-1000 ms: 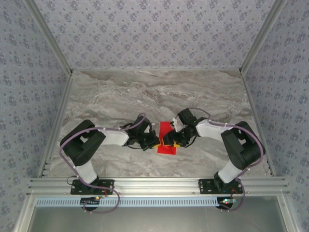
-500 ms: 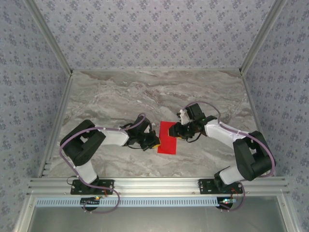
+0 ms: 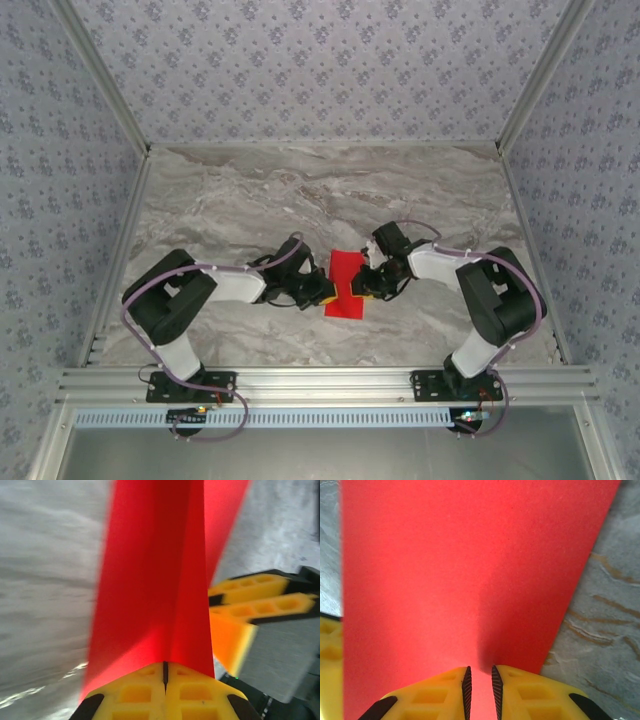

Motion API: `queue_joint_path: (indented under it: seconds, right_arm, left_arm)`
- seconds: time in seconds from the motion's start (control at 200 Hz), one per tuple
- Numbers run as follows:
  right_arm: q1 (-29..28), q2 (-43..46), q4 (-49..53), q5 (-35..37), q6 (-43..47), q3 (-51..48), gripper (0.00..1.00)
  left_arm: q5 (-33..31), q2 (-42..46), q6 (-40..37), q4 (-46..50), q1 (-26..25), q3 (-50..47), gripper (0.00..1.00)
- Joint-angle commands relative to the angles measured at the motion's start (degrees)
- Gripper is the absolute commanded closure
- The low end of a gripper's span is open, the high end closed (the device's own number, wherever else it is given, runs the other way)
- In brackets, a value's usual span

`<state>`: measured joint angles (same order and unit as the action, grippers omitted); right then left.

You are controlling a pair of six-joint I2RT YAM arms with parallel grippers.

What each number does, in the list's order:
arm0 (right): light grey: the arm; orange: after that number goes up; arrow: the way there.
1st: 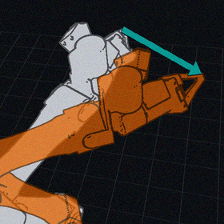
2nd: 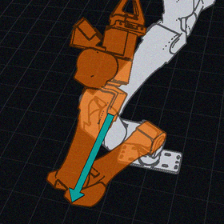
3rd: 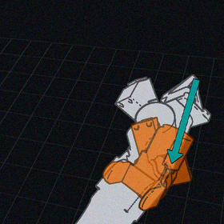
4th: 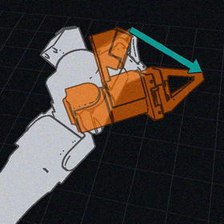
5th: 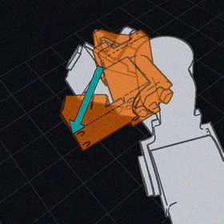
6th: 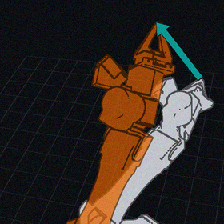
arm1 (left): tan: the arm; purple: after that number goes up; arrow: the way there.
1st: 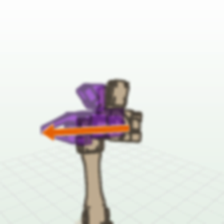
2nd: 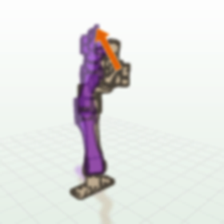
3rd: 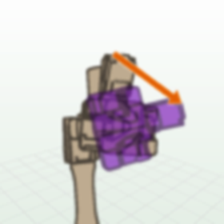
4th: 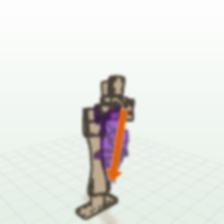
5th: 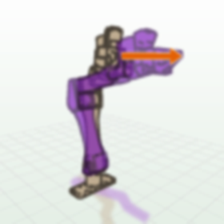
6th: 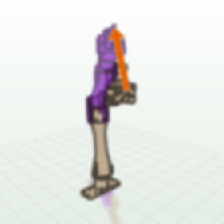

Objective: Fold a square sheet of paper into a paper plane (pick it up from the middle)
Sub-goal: Fold the triangle a second time at the center of the table.

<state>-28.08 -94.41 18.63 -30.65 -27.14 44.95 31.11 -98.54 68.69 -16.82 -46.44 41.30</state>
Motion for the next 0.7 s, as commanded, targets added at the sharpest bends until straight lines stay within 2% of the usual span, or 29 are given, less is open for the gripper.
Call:
queue_joint_path:
  seconds: [0.0,0.2,0.435,0.6,0.695]
  right_arm:
    - [-0.3,-2.6,1.9,2.4,0.9,0.3,0.77]
    - [0.5,-1.0,1.6,1.2,-0.6,0.4,0.77]
    - [5.0,9.8,1.6,1.2,-4.6,-2.9,0.74]
    - [6.5,17.0,1.7,1.1,-4.1,-6.7,0.65]
    - [6.4,20.6,-0.4,-1.8,-3.7,-9.5,0.53]
  left_arm:
    - [3.6,1.3,0.5,-7.2,-1.1,0.1,0.97]
    - [3.5,-1.1,1.5,-9.4,-1.6,1.2,0.96]
    - [2.0,-2.7,2.9,-10.3,-1.5,1.7,0.95]
    - [1.3,-3.5,3.4,-9.9,-1.4,2.6,0.95]
    - [0.9,-3.7,3.7,-9.8,-1.2,2.6,0.95]
